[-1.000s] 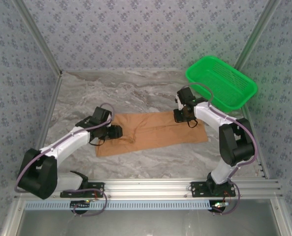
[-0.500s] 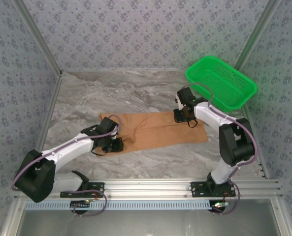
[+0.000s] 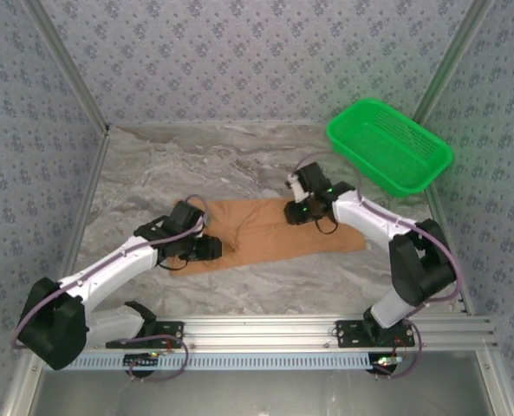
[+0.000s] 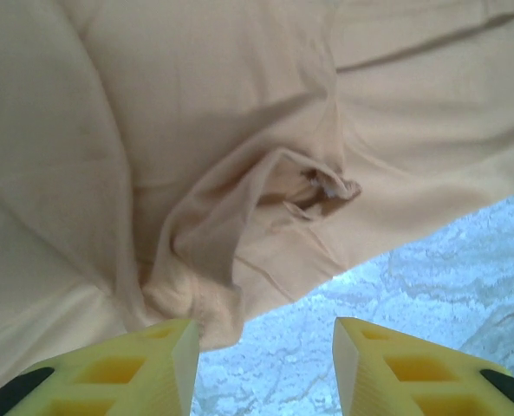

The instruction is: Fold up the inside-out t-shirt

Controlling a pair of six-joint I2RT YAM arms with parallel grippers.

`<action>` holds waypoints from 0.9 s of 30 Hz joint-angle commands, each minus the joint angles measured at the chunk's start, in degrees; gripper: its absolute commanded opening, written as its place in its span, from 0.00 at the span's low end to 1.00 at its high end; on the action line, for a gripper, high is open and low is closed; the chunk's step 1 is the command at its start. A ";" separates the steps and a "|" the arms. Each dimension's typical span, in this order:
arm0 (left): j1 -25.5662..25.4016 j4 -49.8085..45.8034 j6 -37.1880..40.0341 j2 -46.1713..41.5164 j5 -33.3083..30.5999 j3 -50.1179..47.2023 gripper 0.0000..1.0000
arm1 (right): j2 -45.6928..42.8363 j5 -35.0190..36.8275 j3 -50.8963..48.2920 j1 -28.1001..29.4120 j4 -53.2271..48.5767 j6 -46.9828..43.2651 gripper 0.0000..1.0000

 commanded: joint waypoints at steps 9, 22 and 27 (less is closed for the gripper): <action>0.80 0.33 -0.24 6.21 4.32 -0.95 0.49 | 8.41 -9.88 -6.78 15.53 30.91 17.19 0.38; 0.82 2.03 -1.81 9.63 3.45 -3.25 0.42 | 16.46 -10.23 -5.26 17.64 35.67 20.38 0.31; 0.77 1.38 -1.50 8.94 2.62 -4.04 0.43 | 16.70 -10.04 -5.83 18.49 35.64 20.51 0.32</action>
